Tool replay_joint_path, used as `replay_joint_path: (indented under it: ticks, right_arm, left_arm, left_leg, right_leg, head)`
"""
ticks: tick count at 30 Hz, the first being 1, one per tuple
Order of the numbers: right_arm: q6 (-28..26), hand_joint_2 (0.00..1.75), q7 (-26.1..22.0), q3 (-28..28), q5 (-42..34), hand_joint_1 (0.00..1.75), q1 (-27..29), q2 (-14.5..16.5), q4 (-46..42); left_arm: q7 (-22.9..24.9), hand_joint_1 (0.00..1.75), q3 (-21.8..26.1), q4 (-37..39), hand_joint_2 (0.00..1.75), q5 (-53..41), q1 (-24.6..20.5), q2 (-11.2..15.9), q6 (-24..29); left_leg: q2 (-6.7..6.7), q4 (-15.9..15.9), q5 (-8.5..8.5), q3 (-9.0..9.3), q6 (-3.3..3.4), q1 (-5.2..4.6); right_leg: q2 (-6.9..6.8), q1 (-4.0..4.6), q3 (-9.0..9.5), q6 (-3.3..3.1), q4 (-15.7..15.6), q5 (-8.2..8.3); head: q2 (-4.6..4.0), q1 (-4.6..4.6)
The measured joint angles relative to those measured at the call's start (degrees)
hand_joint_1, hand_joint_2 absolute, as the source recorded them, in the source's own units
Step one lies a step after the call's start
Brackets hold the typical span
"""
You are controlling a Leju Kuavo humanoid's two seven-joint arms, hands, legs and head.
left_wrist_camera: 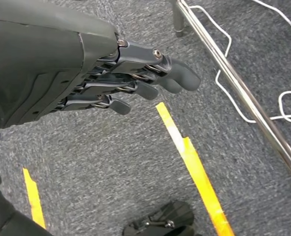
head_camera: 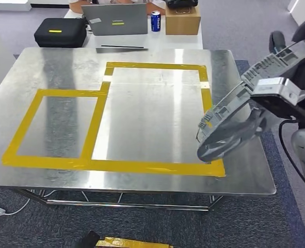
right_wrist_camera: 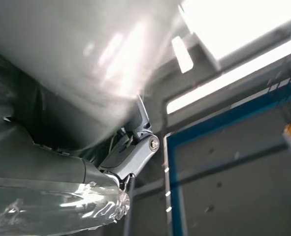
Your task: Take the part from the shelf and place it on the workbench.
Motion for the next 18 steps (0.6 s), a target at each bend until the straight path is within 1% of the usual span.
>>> replay_joint_path:
  ticks: [1, 2, 3, 4, 5, 6, 7, 8, 9, 10, 11, 12, 13, 14, 16, 17, 18]
  right_arm:
    - [0.9, 1.75, 0.5, 1.1, 0.3, 1.75, -1.9, 0.0, 1.1]
    - [1.8, 1.75, 1.0, 2.3, 0.6, 1.75, -4.0, 0.0, 2.2]
    - [2.6, 1.75, 1.5, 3.5, 0.9, 1.75, -6.3, 0.1, 3.5]
    - [3.3, 1.75, 2.0, 4.7, 1.2, 1.75, -8.6, 0.2, 4.8]
    - [3.9, 1.75, 2.4, 5.9, 1.5, 1.75, -10.6, 0.3, 6.0]
    - [4.3, 1.75, 2.8, 7.1, 1.6, 1.75, -12.2, 0.4, 7.2]
    - [4.5, 1.75, 3.0, 8.1, 1.7, 1.75, -13.2, 0.5, 8.1]
    - [4.6, 1.75, 3.2, 8.9, 1.7, 1.75, -14.0, 0.6, 8.8]
    - [4.6, 1.75, 3.4, 9.5, 1.7, 1.75, -14.6, 0.6, 9.3]
    - [4.5, 1.75, 3.5, 10.1, 1.7, 1.75, -15.2, 0.7, 9.7]
    - [4.5, 1.75, 3.6, 10.6, 1.7, 1.75, -15.8, 0.7, 10.0]
    - [4.5, 1.75, 3.6, 11.0, 1.7, 1.75, -16.4, 0.7, 10.3]
    - [4.5, 1.75, 3.7, 11.4, 1.7, 1.75, -16.8, 0.7, 10.5]
    - [4.5, 1.75, 3.7, 11.8, 1.7, 1.75, -17.1, 0.7, 10.7]
    - [4.5, 1.75, 3.7, 12.4, 1.7, 1.75, -17.3, 0.8, 11.1]
    - [4.5, 1.75, 3.7, 12.6, 1.7, 1.75, -17.4, 0.8, 11.2]
    - [4.5, 1.75, 3.7, 12.7, 1.7, 1.75, -17.5, 0.9, 11.3]
  left_arm:
    - [0.1, 0.00, -0.2, 0.0, 1.75, 0.0, -0.1, 0.0, -0.1]
    - [0.2, 0.00, -0.5, 0.0, 1.75, 0.0, -0.2, 0.0, -0.2]
    - [0.4, 0.00, -0.7, 0.0, 1.75, 0.0, -0.3, 0.0, -0.3]
    - [0.5, 0.00, -0.9, 0.0, 1.75, 0.1, -0.5, 0.0, -0.4]
    - [0.7, 0.00, -1.1, 0.0, 1.75, 0.1, -0.7, -0.1, -0.5]
    - [0.8, 0.00, -1.3, 0.0, 1.75, 0.1, -0.8, -0.1, -0.6]
    - [0.8, 0.00, -1.5, 0.0, 1.75, 0.1, -0.9, -0.2, -0.7]
    - [0.8, 0.00, -1.7, 0.0, 1.75, 0.1, -1.0, -0.2, -0.7]
    - [0.9, 0.00, -1.9, 0.0, 1.75, 0.2, -1.0, -0.3, -0.7]
    - [0.9, 0.00, -2.0, 0.0, 1.75, 0.2, -1.0, -0.3, -0.7]
    - [0.9, 0.00, -2.1, 0.0, 1.75, 0.3, -1.0, -0.4, -0.7]
    - [0.9, 0.00, -2.2, 0.0, 1.75, 0.3, -1.0, -0.4, -0.7]
    - [0.9, 0.00, -2.2, 0.0, 1.75, 0.3, -1.0, -0.4, -0.7]
    - [0.9, 0.00, -2.3, 0.0, 1.75, 0.4, -1.0, -0.4, -0.7]
    - [0.9, 0.00, -2.3, 0.0, 1.75, 0.4, -0.9, -0.4, -0.7]
    - [0.9, 0.00, -2.4, 0.0, 1.75, 0.4, -0.9, -0.4, -0.7]
    - [0.9, 0.00, -2.4, 0.0, 1.75, 0.4, -0.9, -0.4, -0.6]
  left_leg:
    - [-0.02, -0.2, 0.11, 0.05, 0.17, 0.09]
    - [-0.05, -0.5, 0.18, 0.17, 0.39, 0.19]
    - [-0.05, -0.7, 0.25, 0.31, 0.61, 0.29]
    - [-0.05, -0.8, 0.24, 0.40, 0.75, 0.32]
    - [-0.05, -0.8, 0.18, 0.42, 0.87, 0.29]
    - [-0.04, -0.8, 0.12, 0.48, 0.93, 0.28]
    - [-0.06, -0.8, 0.04, 0.57, 0.97, 0.31]
    - [-0.13, -0.8, -0.07, 0.70, 0.97, 0.36]
    - [-0.24, -0.8, -0.21, 0.91, 0.89, 0.42]
    - [-0.38, -0.8, -0.39, 1.13, 0.73, 0.46]
    - [-0.51, -0.7, -0.57, 1.26, 0.48, 0.38]
    - [-0.62, -0.6, -0.72, 1.28, 0.22, 0.30]
    - [-0.68, -0.5, -0.78, 1.22, -0.04, 0.21]
    - [-0.70, -0.5, -0.81, 1.12, -0.27, 0.15]
    - [-0.68, -0.3, -1.06, 1.07, -0.76, 0.21]
    - [-0.63, 0.3, -1.67, 0.86, -1.04, 0.25]
    - [-0.59, 1.9, -2.78, 0.21, -1.34, 0.30]
  right_leg:
    - [-0.10, -0.06, -0.23, 0.26, 0.2, -0.20]
    - [-0.18, -0.07, -0.74, 0.49, 1.1, -0.81]
    - [-0.25, -0.07, -1.83, 0.67, 3.2, -1.92]
    - [-0.31, -0.07, -3.54, 0.80, 6.4, -3.34]
    - [-0.33, -0.06, -5.61, 0.95, 10.3, -4.78]
    - [-0.35, -0.09, -7.63, 1.08, 13.8, -5.71]
    - [-0.36, -0.11, -9.02, 1.19, 15.8, -5.67]
    - [-0.37, -0.15, -9.44, 1.24, 15.7, -4.56]
    - [-0.40, -0.21, -8.79, 1.25, 13.4, -2.56]
    - [-0.46, -0.27, -7.34, 1.22, 9.6, -0.13]
    - [-0.52, -0.24, -5.57, 1.15, 5.9, 1.61]
    - [-0.57, -0.19, -4.07, 0.93, 2.8, 2.54]
    - [-0.58, -0.11, -3.16, 0.67, 1.0, 2.78]
    - [-0.54, 0.00, -2.76, 0.34, 0.5, 2.42]
    - [-0.46, -0.08, -2.64, -0.29, 0.1, 2.32]
    - [-0.49, -0.16, -2.50, -0.58, 0.1, 2.30]
    - [-0.55, -0.25, -2.33, -0.84, -0.1, 2.30]
  head:
    - [0.00, 0.02]
    - [0.00, 0.08]
    - [0.00, 0.17]
    - [0.00, 0.23]
    - [0.00, 0.28]
    - [0.00, 0.29]
    - [0.00, 0.28]
    - [0.00, 0.30]
    - [0.00, 0.31]
    - [0.00, 0.32]
    - [0.00, 0.32]
    - [0.00, 0.28]
    - [0.00, 0.26]
    - [0.00, 0.22]
    - [0.00, 0.19]
    - [0.00, 0.15]
    - [0.00, 0.09]
